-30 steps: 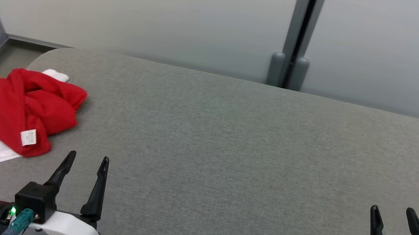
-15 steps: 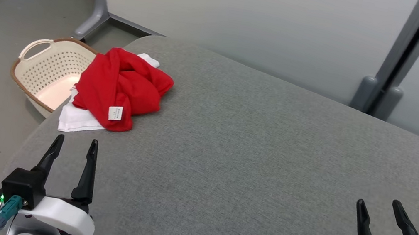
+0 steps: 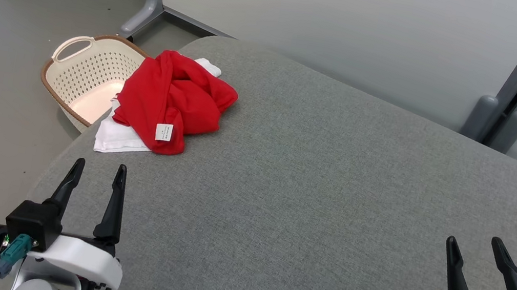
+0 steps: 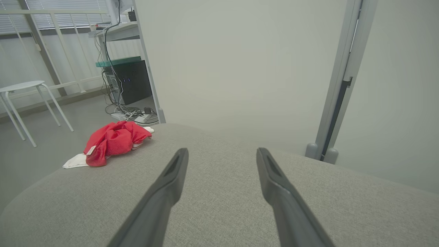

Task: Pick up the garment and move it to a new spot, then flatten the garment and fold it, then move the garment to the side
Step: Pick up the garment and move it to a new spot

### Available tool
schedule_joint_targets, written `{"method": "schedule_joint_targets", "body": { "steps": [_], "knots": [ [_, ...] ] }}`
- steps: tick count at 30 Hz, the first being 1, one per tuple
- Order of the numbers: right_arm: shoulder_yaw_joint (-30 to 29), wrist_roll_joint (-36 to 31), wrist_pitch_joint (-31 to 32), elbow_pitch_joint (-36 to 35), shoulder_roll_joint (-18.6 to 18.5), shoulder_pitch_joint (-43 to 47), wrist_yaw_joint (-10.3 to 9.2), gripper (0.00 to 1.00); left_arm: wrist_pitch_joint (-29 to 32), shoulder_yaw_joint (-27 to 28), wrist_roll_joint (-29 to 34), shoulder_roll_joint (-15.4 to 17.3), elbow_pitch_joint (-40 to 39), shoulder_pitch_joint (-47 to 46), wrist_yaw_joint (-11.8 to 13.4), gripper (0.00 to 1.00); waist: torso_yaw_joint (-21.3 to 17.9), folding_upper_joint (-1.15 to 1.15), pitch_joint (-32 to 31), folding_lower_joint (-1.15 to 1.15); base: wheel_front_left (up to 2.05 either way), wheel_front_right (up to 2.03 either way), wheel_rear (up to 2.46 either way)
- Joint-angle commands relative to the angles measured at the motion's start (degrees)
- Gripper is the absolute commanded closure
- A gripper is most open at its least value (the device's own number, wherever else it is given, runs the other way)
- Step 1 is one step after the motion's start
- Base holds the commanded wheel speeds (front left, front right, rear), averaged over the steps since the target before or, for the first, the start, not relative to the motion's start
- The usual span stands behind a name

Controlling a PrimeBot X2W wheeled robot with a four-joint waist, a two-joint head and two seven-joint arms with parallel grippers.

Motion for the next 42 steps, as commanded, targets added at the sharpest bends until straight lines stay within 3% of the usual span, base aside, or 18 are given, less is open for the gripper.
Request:
{"method": "schedule_joint_targets", "body": {
  "steps": [1, 13, 20, 27, 28, 29, 30, 35, 42],
  "knots": [
    [0.0, 0.2, 0.3, -0.5, -0.5, -1.1, 0.0, 0.0, -0.3, 0.0, -0.1, -0.1, 0.2, -1.5, -0.2, 0.0, -0.1, 0.0, 0.7, 0.0, 0.0, 0.0, 0.0],
    [0.2, -0.9, 3.5, -4.8, -3.2, -7.4, 0.0, 0.0, -1.1, 2.1, -3.4, -4.1, 9.4, -13.4, -2.5, 0.0, -5.0, 0.0, 12.7, 0.0, 0.0, 0.0, 0.0],
    [1.6, -1.0, 4.2, -6.4, -6.1, -15.1, 0.0, 0.0, -1.2, 6.0, -6.7, -3.9, 27.2, -27.5, -6.2, 0.0, -10.7, 0.0, 23.8, 0.0, 0.0, 0.0, 0.0],
    [3.1, -0.1, 1.9, -3.5, -6.6, -19.4, 0.0, 0.0, 0.8, 8.5, -10.5, -1.9, 48.1, -37.7, -9.6, 0.0, -14.0, 0.0, 27.9, 0.0, 0.0, 0.0, 0.0],
    [3.4, 0.0, 1.4, -3.2, -6.5, -19.8, 0.0, 0.0, 0.9, 8.9, -10.9, -1.6, 49.9, -38.5, -9.7, 0.16, -14.3, 0.0, 28.0, 0.0, 0.0, 0.0, 0.0],
    [3.7, 0.0, 1.0, -2.9, -6.6, -20.2, 0.0, 0.0, 0.8, 8.9, -10.9, -1.2, 51.3, -39.1, -9.9, 0.81, -14.6, 0.0, 28.1, 0.0, 0.0, 0.0, 0.0],
    [3.9, 0.2, 0.3, -2.6, -6.5, -20.6, 0.0, 0.0, 0.6, 9.0, -11.0, -0.9, 52.6, -39.5, -10.1, 1.0, -14.9, 0.0, 28.1, 0.0, 0.0, 0.0, 0.0],
    [4.3, 0.8, -2.9, -0.1, -6.4, -21.3, 0.0, 0.0, -1.1, 10.0, -10.3, 0.8, 53.5, -39.5, -9.9, 1.0, -16.2, 0.0, 26.7, 0.0, 0.0, 0.0, 0.0],
    [4.1, 1.7, -5.8, 3.7, -5.6, -20.2, 0.0, 0.0, -1.3, 15.0, -5.7, 1.4, 38.2, -32.0, -7.6, 1.0, -17.2, 0.0, 22.4, 0.0, 0.0, 0.0, 0.0]
  ]
}}
